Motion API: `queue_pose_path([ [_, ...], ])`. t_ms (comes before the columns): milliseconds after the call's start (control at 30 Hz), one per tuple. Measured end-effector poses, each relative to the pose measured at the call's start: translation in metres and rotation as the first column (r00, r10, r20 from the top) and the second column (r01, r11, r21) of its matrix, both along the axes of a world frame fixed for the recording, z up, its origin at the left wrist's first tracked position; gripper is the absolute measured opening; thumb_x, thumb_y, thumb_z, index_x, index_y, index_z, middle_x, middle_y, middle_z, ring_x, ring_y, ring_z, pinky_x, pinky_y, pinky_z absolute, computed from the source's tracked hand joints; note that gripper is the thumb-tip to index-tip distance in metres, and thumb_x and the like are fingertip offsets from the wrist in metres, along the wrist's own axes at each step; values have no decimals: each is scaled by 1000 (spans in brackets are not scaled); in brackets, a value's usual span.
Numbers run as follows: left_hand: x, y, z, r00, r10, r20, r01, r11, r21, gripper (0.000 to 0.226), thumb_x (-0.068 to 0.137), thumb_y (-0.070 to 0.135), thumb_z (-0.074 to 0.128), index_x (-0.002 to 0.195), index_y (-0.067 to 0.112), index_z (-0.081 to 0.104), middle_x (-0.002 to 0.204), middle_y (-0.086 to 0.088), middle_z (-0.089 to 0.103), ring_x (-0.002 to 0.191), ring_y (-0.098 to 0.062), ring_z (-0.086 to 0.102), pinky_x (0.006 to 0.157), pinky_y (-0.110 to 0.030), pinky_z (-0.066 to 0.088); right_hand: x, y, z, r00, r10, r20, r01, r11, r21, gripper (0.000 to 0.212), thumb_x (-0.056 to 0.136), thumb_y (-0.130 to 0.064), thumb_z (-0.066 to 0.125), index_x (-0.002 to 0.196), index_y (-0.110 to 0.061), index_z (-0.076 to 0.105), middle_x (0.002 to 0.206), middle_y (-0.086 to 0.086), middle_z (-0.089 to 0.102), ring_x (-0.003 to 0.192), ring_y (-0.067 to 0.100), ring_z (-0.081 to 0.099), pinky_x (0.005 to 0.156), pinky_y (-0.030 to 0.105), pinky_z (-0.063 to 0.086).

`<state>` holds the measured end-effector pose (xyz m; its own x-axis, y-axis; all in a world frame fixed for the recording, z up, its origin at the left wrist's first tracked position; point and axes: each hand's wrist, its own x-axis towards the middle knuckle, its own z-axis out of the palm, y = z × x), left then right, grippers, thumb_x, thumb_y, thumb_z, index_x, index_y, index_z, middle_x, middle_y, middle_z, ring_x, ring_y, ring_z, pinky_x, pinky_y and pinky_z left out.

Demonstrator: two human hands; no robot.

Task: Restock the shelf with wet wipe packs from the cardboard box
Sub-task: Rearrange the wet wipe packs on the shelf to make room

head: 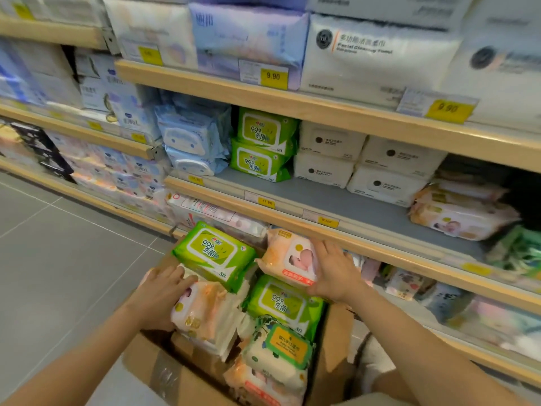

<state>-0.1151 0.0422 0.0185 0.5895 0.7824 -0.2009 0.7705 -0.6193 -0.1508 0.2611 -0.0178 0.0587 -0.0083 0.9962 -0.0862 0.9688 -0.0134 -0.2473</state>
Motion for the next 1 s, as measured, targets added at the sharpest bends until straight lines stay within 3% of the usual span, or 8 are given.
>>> queue_pose_path([
  [133, 17, -24, 27, 985, -39, 166, 33, 999, 36, 87, 37, 68, 64, 114, 30, 50, 94, 6, 50, 87, -19, 56, 63, -36, 52, 21, -11, 30, 998, -7, 62, 3, 998, 65, 103, 59, -48, 76, 141, -20, 22, 132, 2, 39, 121, 23, 38, 97, 43, 36],
  [333, 113, -35, 78, 977, -134, 163, 116, 987, 115, 97, 43, 70, 63, 126, 23, 46, 119, 1, 55, 106, -24, 53, 76, -46, 53, 76, -49, 66, 990, -90, 108, 69, 981, 179, 105, 58, -57, 77, 141, -22, 21, 131, 2, 40, 118, 23, 40, 97, 44, 35],
  [633, 269, -18, 103, 926, -250, 281, 200, 960, 196, 99, 45, 78, 54, 128, 25, 44, 120, 5, 55, 109, -21, 51, 83, -42, 47, 189, -85, 81, 913, -250, 322, 150, 941, 305, 102, 63, -67, 67, 142, -18, 25, 130, 5, 44, 117, 27, 44, 93, 45, 36],
  [733, 311, -7, 102, 914, -261, 312, 195, 954, 226, 99, 47, 77, 56, 129, 23, 42, 119, 3, 54, 110, -23, 50, 91, -47, 43, 223, -77, 74, 866, -335, 371, 202, 914, 353, 95, 68, -53, 70, 143, -18, 23, 130, 6, 44, 116, 28, 45, 95, 47, 35],
  [867, 351, 7, 92, 924, -220, 311, 181, 972, 149, 95, 59, 69, 65, 136, 23, 32, 126, 3, 46, 122, -21, 43, 108, -57, 22, 249, -59, 57, 803, -361, 474, 256, 927, 272, 91, 67, -47, 75, 138, -19, 26, 129, 6, 43, 117, 28, 43, 98, 46, 34],
  [1000, 370, 19, 81, 932, -215, 292, 190, 975, 112, 92, 58, 61, 68, 133, 21, 34, 120, -1, 45, 113, -25, 48, 103, -52, 33, 259, -49, 39, 807, -389, 444, 309, 920, 242, 102, 60, -65, 72, 138, -19, 26, 131, 7, 41, 120, 29, 41, 100, 46, 31],
])
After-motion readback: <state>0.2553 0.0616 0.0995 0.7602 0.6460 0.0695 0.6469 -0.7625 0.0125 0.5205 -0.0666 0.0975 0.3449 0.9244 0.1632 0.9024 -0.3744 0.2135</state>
